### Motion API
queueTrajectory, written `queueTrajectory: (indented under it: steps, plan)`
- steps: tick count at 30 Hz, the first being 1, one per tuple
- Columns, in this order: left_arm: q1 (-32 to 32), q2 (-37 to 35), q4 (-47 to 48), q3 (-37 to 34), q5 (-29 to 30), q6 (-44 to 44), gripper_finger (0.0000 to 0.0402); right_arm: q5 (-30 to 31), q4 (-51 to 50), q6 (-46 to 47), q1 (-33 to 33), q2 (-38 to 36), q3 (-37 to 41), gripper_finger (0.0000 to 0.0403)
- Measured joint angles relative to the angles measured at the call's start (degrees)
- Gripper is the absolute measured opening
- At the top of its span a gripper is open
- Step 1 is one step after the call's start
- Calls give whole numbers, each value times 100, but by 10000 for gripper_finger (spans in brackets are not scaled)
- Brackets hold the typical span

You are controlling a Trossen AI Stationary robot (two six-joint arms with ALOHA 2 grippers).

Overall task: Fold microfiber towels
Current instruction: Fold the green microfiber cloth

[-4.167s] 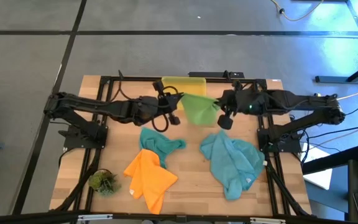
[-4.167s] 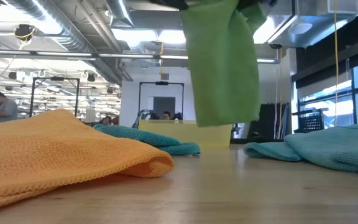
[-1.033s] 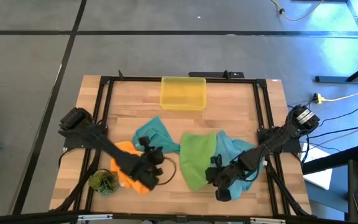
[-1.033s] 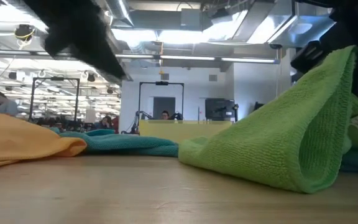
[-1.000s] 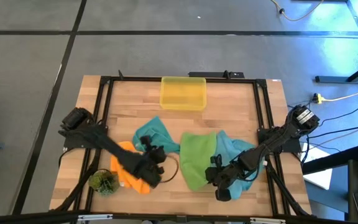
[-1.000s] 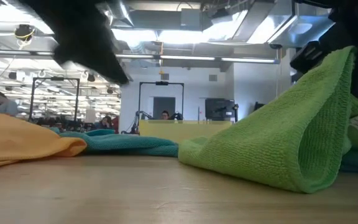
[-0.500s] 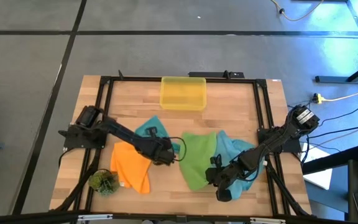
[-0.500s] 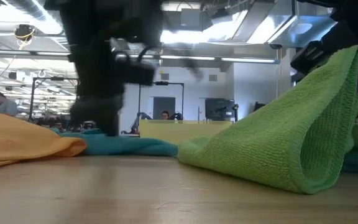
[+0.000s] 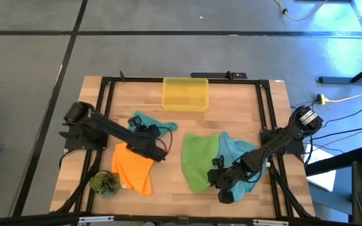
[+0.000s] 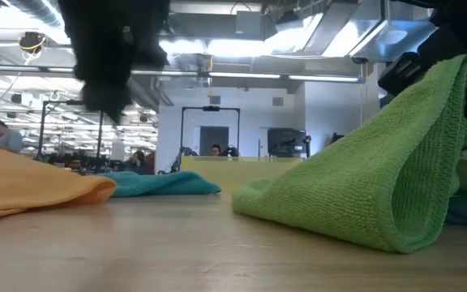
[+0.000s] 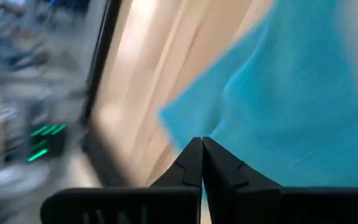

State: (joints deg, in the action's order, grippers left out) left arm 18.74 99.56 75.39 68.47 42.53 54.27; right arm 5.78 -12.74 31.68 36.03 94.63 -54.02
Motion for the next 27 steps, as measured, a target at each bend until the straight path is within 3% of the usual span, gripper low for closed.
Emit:
queueTrajectory:
  steps: [2,5,10,15,21,27]
  plan:
    - [252,-321,-1050,0,240,-334,0,0,36,17,-32,0,0,5]
    - [670,-489,-3123,13,239,-1642,0,2,52,144,-119,0,0,5]
    - [1317,-160,-5699,20,-365,-3989,0,13,82,264,-294,0,0,5]
    - [1583,683,-6584,17,-1194,-5253,0,13,80,253,-444,0,0,5]
    - [1491,1705,-7676,2,-2228,-5348,27,-136,84,108,-576,0,0,5]
    - [1428,1882,-8485,7,-2152,-5478,98,-293,82,107,-631,0,0,5]
